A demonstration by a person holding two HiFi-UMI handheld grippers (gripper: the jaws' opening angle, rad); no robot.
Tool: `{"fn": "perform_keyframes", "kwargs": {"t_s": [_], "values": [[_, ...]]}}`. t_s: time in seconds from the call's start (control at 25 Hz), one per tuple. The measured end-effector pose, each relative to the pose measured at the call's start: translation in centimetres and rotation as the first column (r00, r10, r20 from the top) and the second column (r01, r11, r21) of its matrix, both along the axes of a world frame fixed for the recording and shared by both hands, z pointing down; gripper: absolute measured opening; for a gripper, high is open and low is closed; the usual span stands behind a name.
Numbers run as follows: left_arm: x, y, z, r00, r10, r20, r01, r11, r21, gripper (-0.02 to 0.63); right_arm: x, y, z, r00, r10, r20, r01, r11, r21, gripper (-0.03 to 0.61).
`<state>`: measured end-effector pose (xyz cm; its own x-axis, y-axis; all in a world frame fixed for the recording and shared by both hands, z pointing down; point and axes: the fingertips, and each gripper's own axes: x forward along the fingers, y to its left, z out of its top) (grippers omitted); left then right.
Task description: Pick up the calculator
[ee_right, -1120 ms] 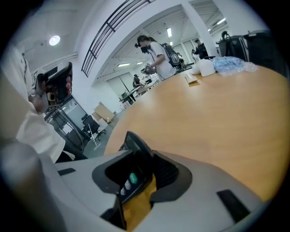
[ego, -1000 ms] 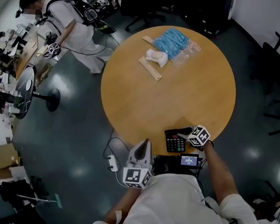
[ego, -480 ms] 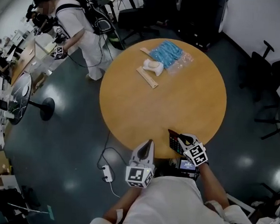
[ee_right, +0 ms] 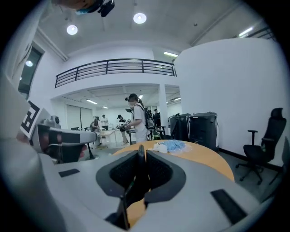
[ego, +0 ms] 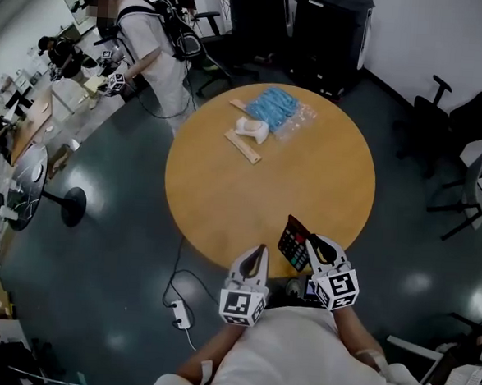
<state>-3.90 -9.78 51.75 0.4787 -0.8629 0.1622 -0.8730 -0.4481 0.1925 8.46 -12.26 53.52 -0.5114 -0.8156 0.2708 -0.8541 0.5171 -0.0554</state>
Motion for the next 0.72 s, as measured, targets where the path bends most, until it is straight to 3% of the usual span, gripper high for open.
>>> {"fn": "perform_keyframes", "kwargs": {"t_s": [0.72], "values": [[-0.9,-0.2,-0.5,0.999,-0.042,-0.004,0.042,0.999,0.018,0.006,-0.8,0.3,-1.7,0.999,-0.047,-0.007,0.047,0.998,0.037,0.058]]}}
